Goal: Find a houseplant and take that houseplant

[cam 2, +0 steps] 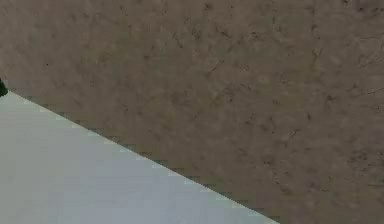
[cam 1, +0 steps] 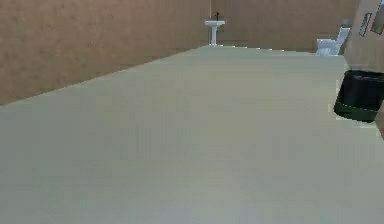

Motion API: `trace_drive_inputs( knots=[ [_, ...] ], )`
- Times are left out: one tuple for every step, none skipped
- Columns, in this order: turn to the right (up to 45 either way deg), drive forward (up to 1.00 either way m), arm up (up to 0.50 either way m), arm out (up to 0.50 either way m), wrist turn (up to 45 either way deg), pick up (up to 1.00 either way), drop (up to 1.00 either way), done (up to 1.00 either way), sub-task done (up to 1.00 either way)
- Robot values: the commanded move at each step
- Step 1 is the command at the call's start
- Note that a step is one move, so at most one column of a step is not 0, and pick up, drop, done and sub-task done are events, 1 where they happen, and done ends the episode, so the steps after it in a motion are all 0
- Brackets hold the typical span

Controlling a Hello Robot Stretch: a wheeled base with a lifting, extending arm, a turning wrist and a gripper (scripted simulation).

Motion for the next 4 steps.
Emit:
trace_drive_inputs(
  knots=[
    [-45.0,0.0,0.0,0.0,0.0,0.0,0.0,0.0,0.0],
    [-45.0,0.0,0.0,0.0,0.0,0.0,0.0,0.0,0.0],
    [-45.0,0.0,0.0,0.0,0.0,0.0,0.0,0.0,0.0],
    [-33.0,0.0,0.0,0.0,0.0,0.0,0.0,0.0,0.0]
  ],
)
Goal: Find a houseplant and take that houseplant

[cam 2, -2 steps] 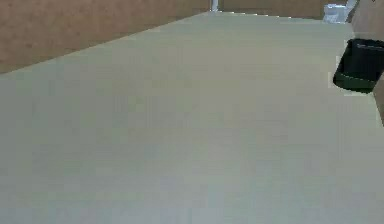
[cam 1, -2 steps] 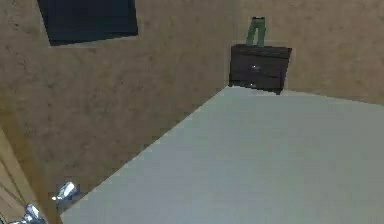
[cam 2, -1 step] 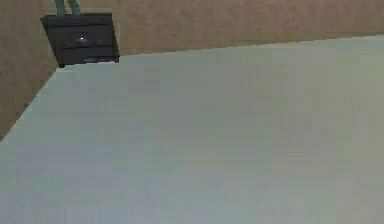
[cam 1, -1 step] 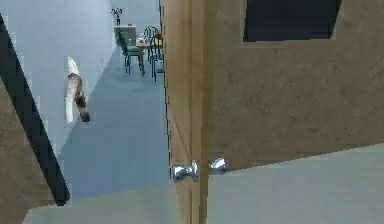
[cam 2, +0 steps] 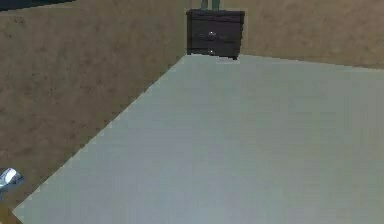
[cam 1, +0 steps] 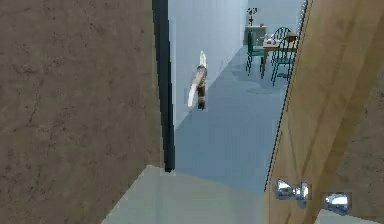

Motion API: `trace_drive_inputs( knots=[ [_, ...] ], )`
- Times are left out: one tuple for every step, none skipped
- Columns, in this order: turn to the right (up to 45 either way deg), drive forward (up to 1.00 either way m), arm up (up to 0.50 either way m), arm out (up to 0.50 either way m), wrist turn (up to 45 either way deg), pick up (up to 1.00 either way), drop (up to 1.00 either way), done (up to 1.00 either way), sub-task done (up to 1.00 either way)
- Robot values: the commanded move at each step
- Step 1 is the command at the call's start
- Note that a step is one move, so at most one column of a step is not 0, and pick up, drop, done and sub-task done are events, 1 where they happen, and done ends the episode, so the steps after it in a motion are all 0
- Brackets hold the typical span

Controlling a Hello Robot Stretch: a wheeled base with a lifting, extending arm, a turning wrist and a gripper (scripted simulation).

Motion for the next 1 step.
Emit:
trace_drive_inputs(
  knots=[
    [0.0,0.8,0.0,0.0,0.0,0.0,0.0,0.0,0.0]
  ],
)
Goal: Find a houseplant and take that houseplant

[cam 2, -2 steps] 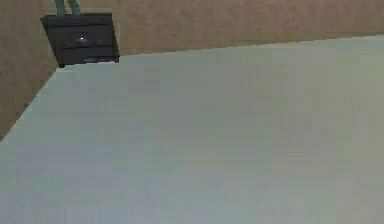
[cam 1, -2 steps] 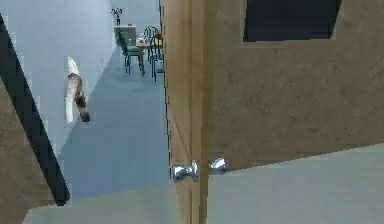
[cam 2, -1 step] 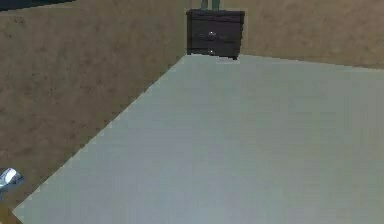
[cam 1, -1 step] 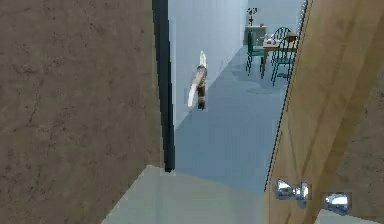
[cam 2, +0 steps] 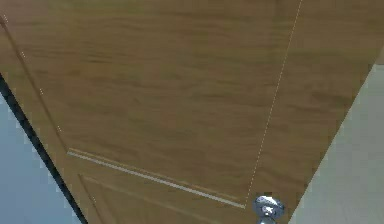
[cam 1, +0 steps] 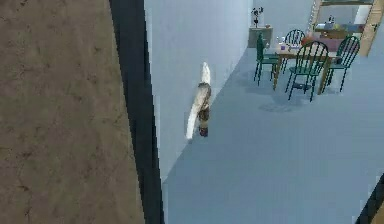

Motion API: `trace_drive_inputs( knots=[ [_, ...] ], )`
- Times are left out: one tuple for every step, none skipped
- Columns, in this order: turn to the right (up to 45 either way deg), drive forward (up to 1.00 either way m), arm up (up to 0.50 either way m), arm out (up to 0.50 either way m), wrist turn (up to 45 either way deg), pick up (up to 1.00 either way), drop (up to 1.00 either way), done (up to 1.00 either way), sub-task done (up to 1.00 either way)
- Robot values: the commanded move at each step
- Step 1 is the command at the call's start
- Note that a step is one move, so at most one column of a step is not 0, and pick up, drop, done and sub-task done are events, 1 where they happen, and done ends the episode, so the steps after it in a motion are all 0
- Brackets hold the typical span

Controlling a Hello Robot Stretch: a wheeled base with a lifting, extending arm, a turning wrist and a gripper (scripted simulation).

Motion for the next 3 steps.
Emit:
trace_drive_inputs(
  knots=[
    [15.0,0.0,0.0,0.0,0.0,0.0,0.0,0.0,0.0],
    [0.0,1.0,0.0,0.0,0.0,0.0,0.0,0.0,0.0],
    [6.0,0.0,0.0,0.0,0.0,0.0,0.0,0.0,0.0]
  ],
)
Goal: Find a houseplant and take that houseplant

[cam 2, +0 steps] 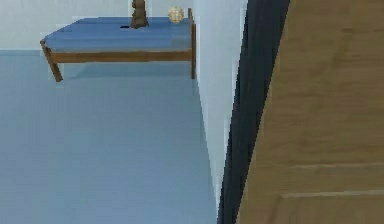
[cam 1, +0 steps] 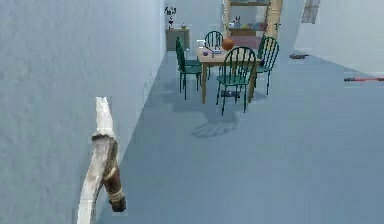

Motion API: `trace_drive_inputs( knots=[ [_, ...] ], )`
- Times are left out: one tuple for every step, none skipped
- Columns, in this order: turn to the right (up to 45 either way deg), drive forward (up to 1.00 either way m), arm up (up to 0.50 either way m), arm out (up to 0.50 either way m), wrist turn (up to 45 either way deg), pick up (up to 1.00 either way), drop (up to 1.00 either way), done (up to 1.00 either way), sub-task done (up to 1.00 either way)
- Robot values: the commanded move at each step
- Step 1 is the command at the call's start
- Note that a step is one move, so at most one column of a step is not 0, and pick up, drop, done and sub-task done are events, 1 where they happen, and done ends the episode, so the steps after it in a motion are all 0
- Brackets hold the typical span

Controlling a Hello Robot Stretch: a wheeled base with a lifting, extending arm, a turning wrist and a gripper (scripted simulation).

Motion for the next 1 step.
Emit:
trace_drive_inputs(
  knots=[
    [0.0,0.3,0.0,0.0,0.0,0.0,0.0,0.0,0.0]
  ],
)
